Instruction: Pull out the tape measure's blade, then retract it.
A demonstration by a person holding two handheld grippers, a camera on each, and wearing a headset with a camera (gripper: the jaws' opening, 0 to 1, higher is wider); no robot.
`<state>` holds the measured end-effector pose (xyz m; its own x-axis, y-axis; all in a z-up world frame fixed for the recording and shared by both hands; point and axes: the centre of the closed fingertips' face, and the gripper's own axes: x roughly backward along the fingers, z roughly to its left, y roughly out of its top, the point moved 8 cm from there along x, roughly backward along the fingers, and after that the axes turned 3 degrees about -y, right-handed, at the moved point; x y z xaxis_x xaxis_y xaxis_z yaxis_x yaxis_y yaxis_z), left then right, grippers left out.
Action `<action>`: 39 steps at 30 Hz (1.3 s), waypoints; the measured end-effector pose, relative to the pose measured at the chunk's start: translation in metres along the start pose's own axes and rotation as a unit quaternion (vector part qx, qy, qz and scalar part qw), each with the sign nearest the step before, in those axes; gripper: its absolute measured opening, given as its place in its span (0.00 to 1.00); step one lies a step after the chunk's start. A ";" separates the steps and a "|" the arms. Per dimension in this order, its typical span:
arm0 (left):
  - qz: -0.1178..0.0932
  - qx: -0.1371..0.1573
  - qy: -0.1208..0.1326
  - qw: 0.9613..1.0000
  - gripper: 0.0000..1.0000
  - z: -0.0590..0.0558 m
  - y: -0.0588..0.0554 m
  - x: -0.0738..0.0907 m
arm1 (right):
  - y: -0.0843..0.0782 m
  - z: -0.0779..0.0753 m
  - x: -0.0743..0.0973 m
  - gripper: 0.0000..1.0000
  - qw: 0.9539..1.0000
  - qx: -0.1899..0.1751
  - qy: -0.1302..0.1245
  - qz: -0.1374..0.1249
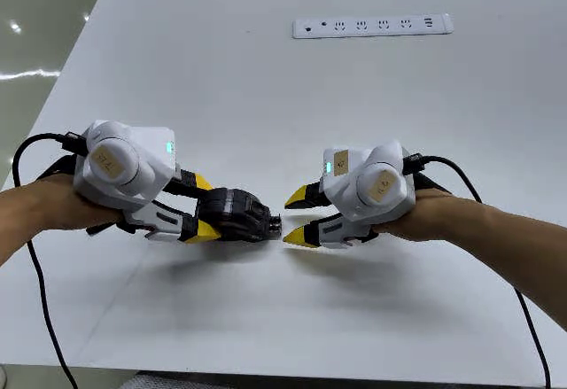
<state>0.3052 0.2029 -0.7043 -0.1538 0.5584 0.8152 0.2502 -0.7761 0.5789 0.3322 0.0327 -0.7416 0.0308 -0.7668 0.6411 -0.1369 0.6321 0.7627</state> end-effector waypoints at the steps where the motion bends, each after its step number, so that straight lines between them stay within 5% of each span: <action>1: 0.002 -0.003 -0.002 1.000 0.27 0.000 0.000 0.000 | 0.000 0.000 -0.001 0.22 1.000 0.000 0.001 0.001; 39: -0.004 -0.002 -0.007 1.000 0.25 0.003 -0.001 0.000 | -0.002 -0.001 -0.019 0.10 1.000 0.004 0.017 0.016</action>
<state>0.3078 0.2044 -0.7054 -0.1422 0.5695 0.8096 0.2457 -0.7720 0.5862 0.3327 0.0464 -0.7549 0.0600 -0.7417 0.6680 -0.1463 0.6554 0.7409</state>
